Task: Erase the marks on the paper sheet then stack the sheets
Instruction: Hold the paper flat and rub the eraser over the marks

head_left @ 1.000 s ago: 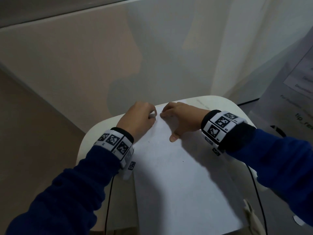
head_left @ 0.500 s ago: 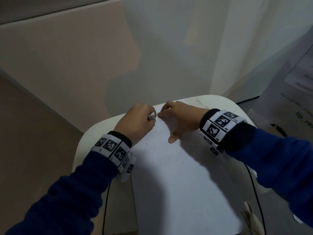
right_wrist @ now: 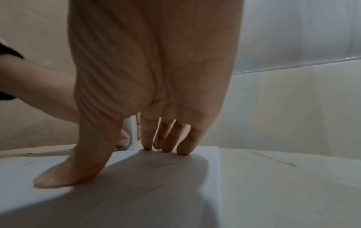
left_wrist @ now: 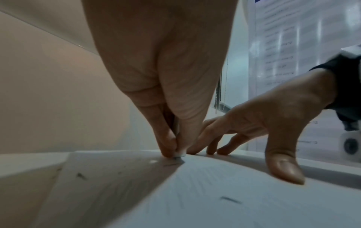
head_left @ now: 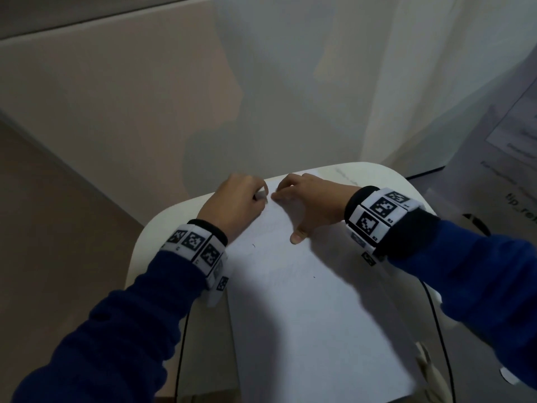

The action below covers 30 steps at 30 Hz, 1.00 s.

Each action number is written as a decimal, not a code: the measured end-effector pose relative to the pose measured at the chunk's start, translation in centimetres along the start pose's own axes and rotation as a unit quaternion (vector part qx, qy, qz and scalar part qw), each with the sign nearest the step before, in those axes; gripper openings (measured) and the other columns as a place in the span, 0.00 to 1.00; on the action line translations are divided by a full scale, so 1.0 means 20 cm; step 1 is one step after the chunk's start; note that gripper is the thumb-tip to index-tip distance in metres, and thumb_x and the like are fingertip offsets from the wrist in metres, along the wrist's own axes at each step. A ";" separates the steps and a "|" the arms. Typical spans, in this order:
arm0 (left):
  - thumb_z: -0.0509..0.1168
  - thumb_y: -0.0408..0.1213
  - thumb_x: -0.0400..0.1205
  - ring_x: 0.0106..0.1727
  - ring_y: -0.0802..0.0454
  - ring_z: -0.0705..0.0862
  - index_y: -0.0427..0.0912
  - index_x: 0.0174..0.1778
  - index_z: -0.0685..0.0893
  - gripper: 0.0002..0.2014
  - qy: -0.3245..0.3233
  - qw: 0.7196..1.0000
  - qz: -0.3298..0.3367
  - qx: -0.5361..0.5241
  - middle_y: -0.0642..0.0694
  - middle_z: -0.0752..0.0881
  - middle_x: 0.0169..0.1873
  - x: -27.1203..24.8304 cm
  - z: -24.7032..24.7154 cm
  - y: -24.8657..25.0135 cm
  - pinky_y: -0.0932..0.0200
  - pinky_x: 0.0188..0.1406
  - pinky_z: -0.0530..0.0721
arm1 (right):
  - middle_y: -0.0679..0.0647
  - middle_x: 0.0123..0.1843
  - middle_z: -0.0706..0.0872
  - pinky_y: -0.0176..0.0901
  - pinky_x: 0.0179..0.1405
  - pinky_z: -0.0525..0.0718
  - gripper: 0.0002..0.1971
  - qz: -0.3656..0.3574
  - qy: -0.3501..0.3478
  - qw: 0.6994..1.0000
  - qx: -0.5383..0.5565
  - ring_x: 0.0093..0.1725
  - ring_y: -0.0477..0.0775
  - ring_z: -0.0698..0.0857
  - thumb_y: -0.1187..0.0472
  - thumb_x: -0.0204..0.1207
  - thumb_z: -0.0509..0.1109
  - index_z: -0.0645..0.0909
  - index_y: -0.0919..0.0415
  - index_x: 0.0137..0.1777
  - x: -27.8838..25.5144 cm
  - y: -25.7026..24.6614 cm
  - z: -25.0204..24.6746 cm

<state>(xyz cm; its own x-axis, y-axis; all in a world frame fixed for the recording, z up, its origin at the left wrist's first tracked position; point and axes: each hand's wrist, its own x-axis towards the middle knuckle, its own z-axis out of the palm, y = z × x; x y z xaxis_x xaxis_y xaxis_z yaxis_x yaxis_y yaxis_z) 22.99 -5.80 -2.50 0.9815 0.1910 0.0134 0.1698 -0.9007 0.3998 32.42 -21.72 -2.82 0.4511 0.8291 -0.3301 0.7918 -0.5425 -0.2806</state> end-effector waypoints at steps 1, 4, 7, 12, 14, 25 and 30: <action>0.64 0.34 0.79 0.37 0.49 0.85 0.45 0.44 0.90 0.08 0.008 1.000 0.000 0.002 0.47 0.88 0.35 0.00 0.00 0.00 0.48 0.40 0.88 | 0.49 0.77 0.68 0.55 0.75 0.71 0.49 0.001 0.000 1.000 0.000 0.74 0.57 0.68 0.42 0.60 0.85 0.69 0.50 0.81 0.00 0.00 0.00; 0.65 0.34 0.77 0.36 0.50 0.85 0.46 0.41 0.89 0.08 -0.025 1.000 0.016 0.010 0.49 0.87 0.35 -0.03 0.02 0.01 0.46 0.39 0.88 | 0.48 0.76 0.68 0.55 0.75 0.71 0.50 0.006 -0.003 1.000 0.006 0.75 0.57 0.67 0.42 0.59 0.85 0.68 0.49 0.81 0.00 0.00 0.00; 0.66 0.34 0.77 0.36 0.51 0.86 0.48 0.39 0.89 0.08 -0.038 0.999 0.012 0.008 0.51 0.87 0.34 -0.04 0.01 0.00 0.47 0.39 0.88 | 0.47 0.76 0.67 0.55 0.76 0.70 0.51 0.010 -0.012 1.000 0.009 0.75 0.56 0.66 0.43 0.59 0.85 0.66 0.47 0.82 0.01 0.00 0.00; 0.64 0.33 0.78 0.36 0.50 0.85 0.45 0.42 0.90 0.08 0.008 1.000 0.003 0.011 0.48 0.87 0.34 -0.03 0.00 -0.03 0.47 0.39 0.88 | 0.48 0.76 0.67 0.58 0.75 0.71 0.51 0.013 -0.018 1.000 0.006 0.75 0.58 0.66 0.43 0.58 0.86 0.66 0.44 0.82 0.01 -0.01 -0.01; 0.66 0.33 0.78 0.35 0.54 0.85 0.46 0.41 0.90 0.07 -0.025 1.000 0.009 0.015 0.52 0.86 0.33 -0.05 0.00 -0.03 0.51 0.37 0.88 | 0.48 0.76 0.66 0.58 0.75 0.71 0.51 0.018 -0.020 1.000 0.004 0.76 0.57 0.66 0.42 0.58 0.86 0.65 0.43 0.82 0.01 -0.01 0.00; 0.68 0.34 0.78 0.32 0.58 0.82 0.47 0.43 0.91 0.07 -0.036 0.999 0.000 0.013 0.54 0.84 0.30 -0.08 -0.03 -0.04 0.57 0.33 0.81 | 0.44 0.76 0.62 0.57 0.75 0.72 0.48 0.027 -0.035 0.999 -0.019 0.75 0.57 0.63 0.42 0.62 0.83 0.60 0.29 0.81 -0.01 -0.02 -0.01; 0.64 0.33 0.80 0.36 0.50 0.86 0.42 0.42 0.90 0.09 0.005 1.000 -0.016 0.017 0.47 0.88 0.35 -0.08 -0.04 -0.06 0.50 0.38 0.88 | 0.43 0.77 0.60 0.57 0.75 0.72 0.46 0.029 -0.043 0.998 -0.047 0.76 0.56 0.61 0.37 0.64 0.78 0.59 0.27 0.81 -0.01 -0.04 -0.01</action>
<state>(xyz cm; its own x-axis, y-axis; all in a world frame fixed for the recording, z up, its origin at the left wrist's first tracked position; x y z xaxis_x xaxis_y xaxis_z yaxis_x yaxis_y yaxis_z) 21.12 -4.77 -2.35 0.9747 0.2232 0.0105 0.2036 -0.9066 0.3695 31.78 -21.51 -2.27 0.4645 0.7796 -0.4201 0.8020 -0.5715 -0.1738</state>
